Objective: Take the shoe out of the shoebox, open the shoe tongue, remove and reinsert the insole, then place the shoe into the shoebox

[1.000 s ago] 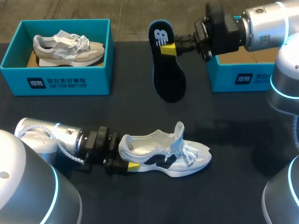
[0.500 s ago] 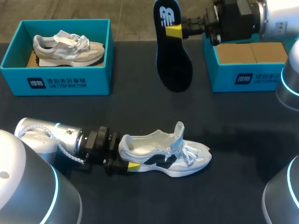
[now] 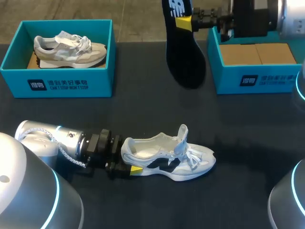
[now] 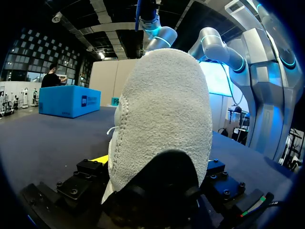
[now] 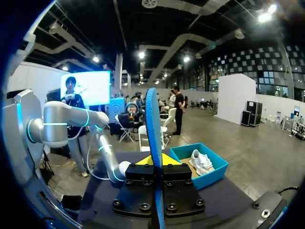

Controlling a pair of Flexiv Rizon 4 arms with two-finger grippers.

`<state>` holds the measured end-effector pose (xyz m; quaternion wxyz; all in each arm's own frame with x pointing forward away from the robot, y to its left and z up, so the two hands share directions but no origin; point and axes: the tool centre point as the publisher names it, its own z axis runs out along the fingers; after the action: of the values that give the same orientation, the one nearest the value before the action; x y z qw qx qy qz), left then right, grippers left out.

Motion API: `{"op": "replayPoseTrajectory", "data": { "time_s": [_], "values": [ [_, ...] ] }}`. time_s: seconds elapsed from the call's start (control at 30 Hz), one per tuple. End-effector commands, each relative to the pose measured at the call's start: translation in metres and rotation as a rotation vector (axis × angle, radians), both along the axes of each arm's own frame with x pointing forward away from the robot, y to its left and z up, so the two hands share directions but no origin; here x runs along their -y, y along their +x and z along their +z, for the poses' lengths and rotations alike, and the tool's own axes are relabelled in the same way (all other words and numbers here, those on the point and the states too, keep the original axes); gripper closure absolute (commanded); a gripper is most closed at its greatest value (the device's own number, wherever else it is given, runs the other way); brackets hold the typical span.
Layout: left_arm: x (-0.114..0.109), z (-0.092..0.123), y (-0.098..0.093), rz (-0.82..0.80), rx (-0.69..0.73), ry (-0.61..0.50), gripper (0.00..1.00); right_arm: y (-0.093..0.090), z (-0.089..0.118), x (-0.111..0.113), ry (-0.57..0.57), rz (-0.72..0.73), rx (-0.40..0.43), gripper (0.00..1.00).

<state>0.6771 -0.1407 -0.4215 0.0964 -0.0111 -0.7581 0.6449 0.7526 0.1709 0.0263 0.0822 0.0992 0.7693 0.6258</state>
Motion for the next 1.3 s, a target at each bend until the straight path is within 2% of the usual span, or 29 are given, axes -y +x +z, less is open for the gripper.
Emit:
{"op": "replayPoseTrajectory", "data": {
  "time_s": [0.03, 0.23, 0.47, 0.67, 0.8, 1.03, 1.3],
  "values": [
    [0.0, -0.001, 0.0, 0.001, -0.001, 0.001, 1.0, -0.001, 0.0, 0.0, -0.007, -0.009, -0.001, 1.0],
    [0.0, -0.001, 0.0, 0.001, -0.001, 0.001, 1.0, -0.003, 0.001, 0.001, 0.001, -0.013, -0.005, 1.0],
    [0.0, -0.001, 0.0, 0.001, -0.001, 0.001, 1.0, -0.011, 0.007, 0.013, 0.036, 0.035, -0.093, 1.0],
    [0.0, -0.001, 0.0, 0.001, -0.001, 0.001, 1.0, -0.017, 0.012, 0.028, 0.057, 0.098, -0.141, 1.0],
    [0.0, -0.001, 0.0, 0.001, -0.001, 0.001, 1.0, -0.022, 0.015, 0.031, 0.081, 0.128, -0.155, 1.0],
    [0.0, -0.001, 0.0, 0.001, -0.001, 0.001, 1.0, -0.04, 0.0, 0.021, 0.116, 0.111, -0.207, 1.0],
    [0.0, -0.001, 0.0, 0.001, -0.001, 0.001, 1.0, -0.055, -0.016, 0.019, 0.169, 0.061, -0.309, 1.0]
  ]
}}
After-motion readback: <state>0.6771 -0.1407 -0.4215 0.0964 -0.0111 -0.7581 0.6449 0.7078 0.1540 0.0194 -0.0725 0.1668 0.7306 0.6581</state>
